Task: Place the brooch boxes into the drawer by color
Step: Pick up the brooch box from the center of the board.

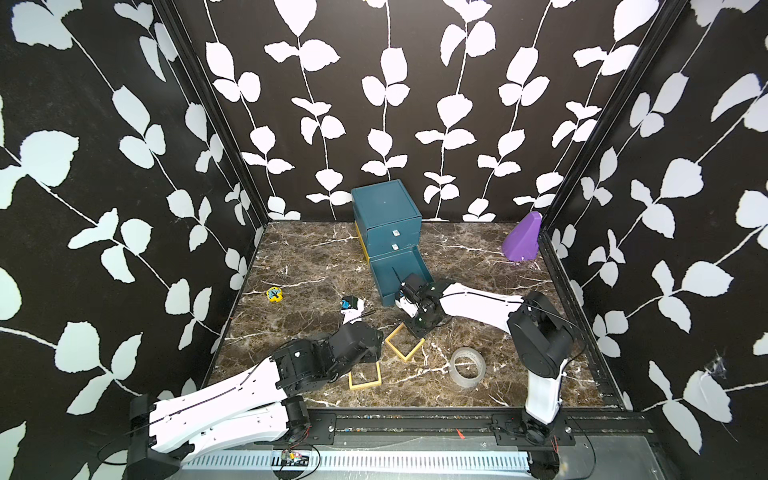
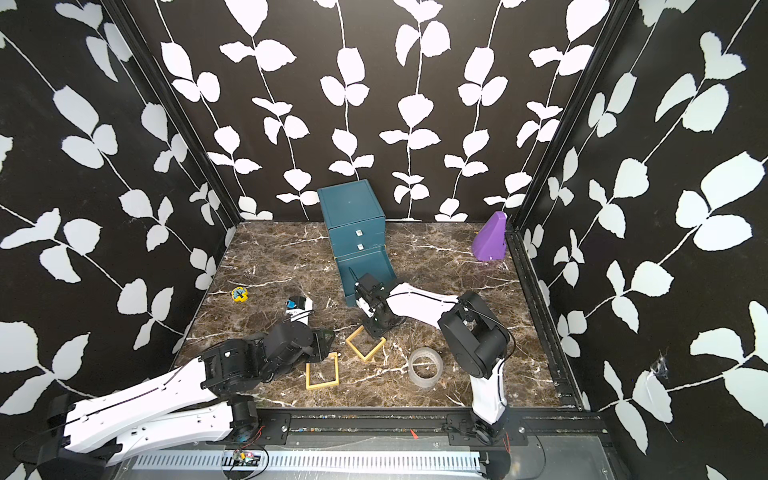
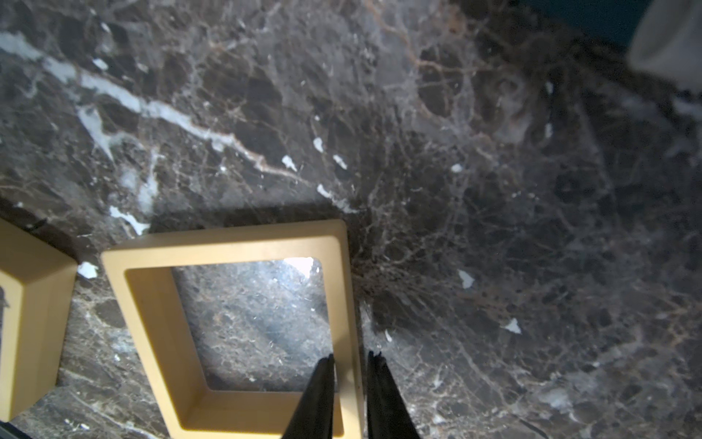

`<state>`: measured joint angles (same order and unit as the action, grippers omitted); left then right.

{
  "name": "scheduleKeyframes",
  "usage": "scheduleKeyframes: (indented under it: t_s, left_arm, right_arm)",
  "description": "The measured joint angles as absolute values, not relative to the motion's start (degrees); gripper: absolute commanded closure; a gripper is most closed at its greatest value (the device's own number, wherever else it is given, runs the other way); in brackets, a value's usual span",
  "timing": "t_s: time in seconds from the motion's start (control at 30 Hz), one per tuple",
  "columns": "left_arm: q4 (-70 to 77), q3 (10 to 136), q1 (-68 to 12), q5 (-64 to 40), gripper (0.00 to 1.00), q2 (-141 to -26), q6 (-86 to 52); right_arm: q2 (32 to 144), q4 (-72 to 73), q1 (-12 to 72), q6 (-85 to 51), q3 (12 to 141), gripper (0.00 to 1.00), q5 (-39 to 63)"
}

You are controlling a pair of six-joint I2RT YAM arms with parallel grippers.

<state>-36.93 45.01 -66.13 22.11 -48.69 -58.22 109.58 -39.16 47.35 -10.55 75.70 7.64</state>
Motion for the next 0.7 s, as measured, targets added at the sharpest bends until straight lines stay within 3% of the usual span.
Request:
scheduleKeyframes:
  t_s: [0.23, 0.57, 0.7]
  left_arm:
    - [-36.93, 45.01, -66.13, 22.11, 0.55, -48.71, -57.84]
    - [-36.93, 45.04, -66.13, 22.11, 0.55, -48.71, -57.78]
    - [-36.93, 45.08, -66.13, 22.11, 0.55, -48.75, -57.39]
  right_arm:
    - [109.58, -38.22, 47.35, -10.94, 74.24, 0.73, 7.4]
    - [109.45, -37.36, 47.37, -11.73, 74.11, 1.0, 6.55]
    - [108.18, -36.64, 47.62, -12.14, 72.66, 1.0, 4.29]
